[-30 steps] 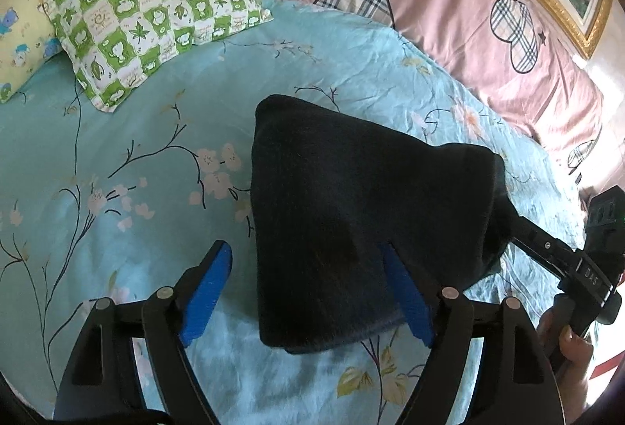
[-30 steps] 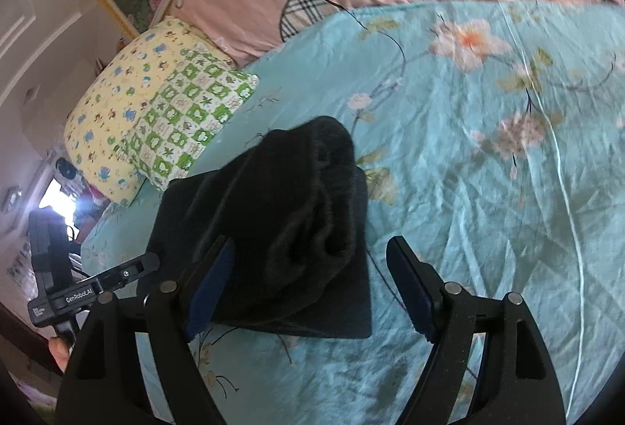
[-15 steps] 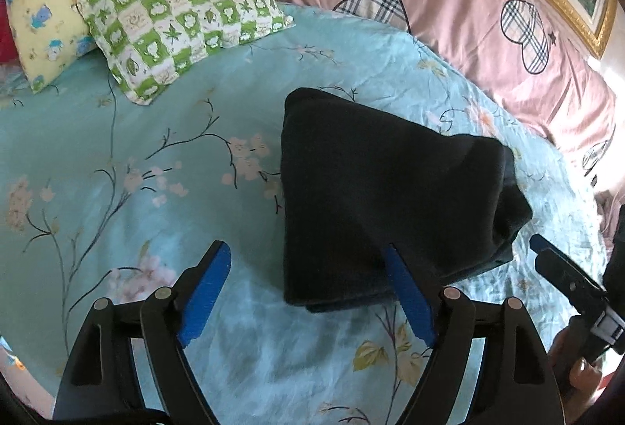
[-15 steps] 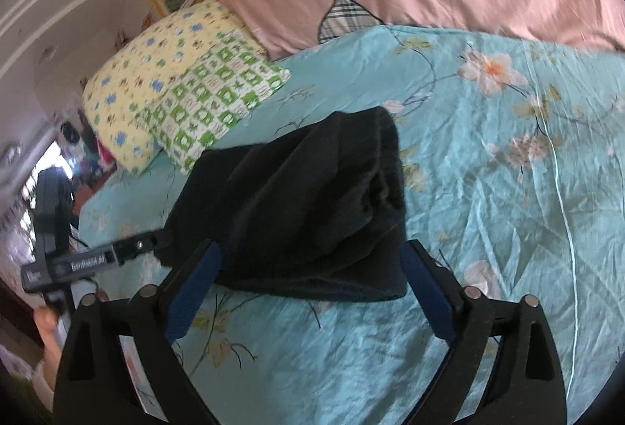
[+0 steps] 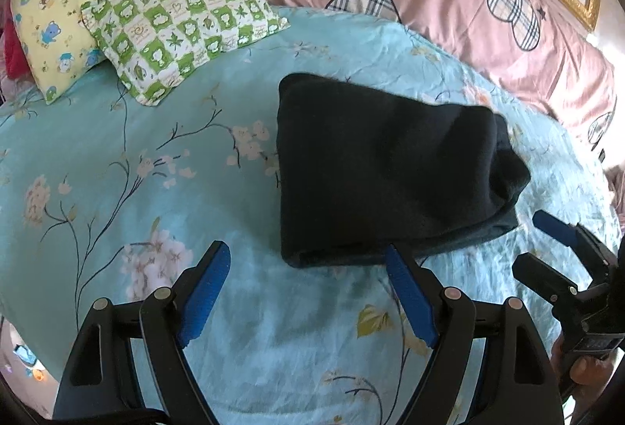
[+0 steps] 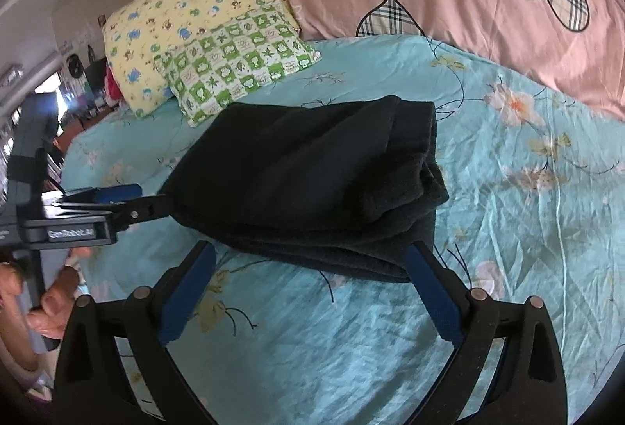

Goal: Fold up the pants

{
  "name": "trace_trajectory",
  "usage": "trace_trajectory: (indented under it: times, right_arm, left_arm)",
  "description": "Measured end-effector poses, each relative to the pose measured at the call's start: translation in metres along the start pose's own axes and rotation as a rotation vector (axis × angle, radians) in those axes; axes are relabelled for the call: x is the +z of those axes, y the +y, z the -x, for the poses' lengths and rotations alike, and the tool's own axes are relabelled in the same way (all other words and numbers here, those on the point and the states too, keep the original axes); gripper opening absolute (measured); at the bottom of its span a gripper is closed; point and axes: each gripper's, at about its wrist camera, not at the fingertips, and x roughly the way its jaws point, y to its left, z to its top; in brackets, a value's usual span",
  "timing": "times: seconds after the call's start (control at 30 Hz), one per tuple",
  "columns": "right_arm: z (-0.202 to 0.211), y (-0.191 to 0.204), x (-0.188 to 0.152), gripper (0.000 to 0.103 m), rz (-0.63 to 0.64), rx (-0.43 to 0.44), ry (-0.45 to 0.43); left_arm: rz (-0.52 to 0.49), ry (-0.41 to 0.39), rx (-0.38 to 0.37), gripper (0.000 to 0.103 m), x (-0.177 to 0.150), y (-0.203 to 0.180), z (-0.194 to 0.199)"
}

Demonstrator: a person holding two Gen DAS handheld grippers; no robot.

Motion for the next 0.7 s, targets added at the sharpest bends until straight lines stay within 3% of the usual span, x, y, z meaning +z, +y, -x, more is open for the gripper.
trace_trajectory:
  times: [0.7]
  right_arm:
    - [-0.008,0.019,-0.006,0.098,0.054,0.022,0.016]
  left_arm:
    - [-0.072,-0.022,0.062,0.084,-0.022,-0.001,0.012]
